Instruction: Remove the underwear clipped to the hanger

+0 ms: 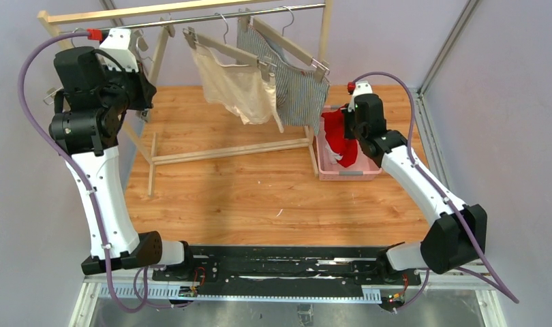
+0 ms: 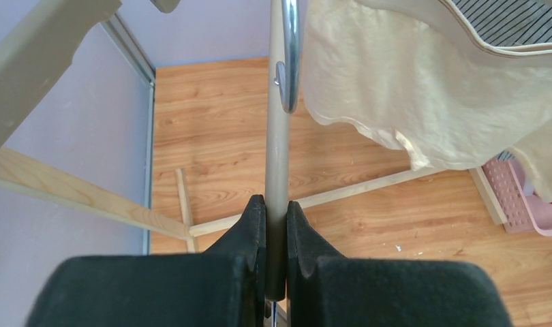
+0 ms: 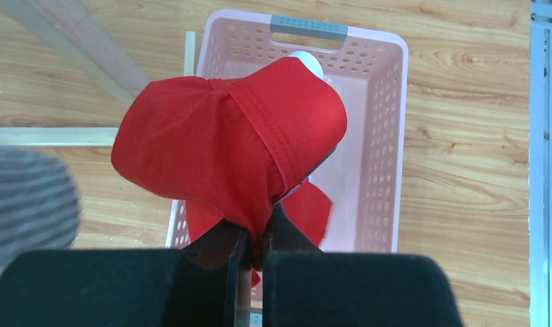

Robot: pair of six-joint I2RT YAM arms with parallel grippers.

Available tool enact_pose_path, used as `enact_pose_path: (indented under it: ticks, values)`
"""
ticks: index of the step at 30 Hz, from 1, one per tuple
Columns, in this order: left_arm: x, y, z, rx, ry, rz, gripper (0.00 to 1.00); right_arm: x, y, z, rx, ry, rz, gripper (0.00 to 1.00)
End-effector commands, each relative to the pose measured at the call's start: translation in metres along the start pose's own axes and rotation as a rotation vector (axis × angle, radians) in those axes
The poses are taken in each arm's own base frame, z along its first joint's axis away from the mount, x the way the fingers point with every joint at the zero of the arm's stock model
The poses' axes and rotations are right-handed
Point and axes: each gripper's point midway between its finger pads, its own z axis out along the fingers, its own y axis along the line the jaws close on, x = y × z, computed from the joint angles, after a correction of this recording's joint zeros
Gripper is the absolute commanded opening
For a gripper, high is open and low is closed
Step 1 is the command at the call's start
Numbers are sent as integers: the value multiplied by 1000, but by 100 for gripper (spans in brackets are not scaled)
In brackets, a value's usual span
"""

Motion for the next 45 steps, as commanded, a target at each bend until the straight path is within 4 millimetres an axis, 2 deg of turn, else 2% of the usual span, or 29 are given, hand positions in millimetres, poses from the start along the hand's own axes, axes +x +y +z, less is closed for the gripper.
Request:
enact_pose_path:
  ticks: [1, 9, 12, 19, 27, 30, 38, 41, 45]
  values:
    - [-12, 1, -13, -13, -50, 21, 0, -2, -13, 9, 32, -28, 36, 1]
    - [-18, 11, -15, -67, -69, 30, 0, 33, -31, 21, 57, 46, 70, 1]
    - [-24, 13, -9, -64, -77, 22, 0, 48, -33, 28, 62, 88, 69, 1]
    - [-41, 16, -12, -78, -135, 10, 0, 80, -34, 50, 71, 177, 66, 1]
    - [-42, 28, 5, -94, -128, -11, 0, 114, -32, 69, 77, 289, 71, 1]
    - [-41, 34, 14, -99, -114, -20, 0, 119, -29, 69, 64, 308, 72, 1]
    - [-48, 44, 25, -116, -147, -41, 0, 118, -27, 66, 49, 304, 78, 1]
    - [-42, 48, 29, -134, -125, -52, 5, 120, -27, 67, 54, 313, 80, 20]
    - [-37, 54, 22, -181, -120, -45, 18, 121, -30, 67, 66, 319, 80, 43]
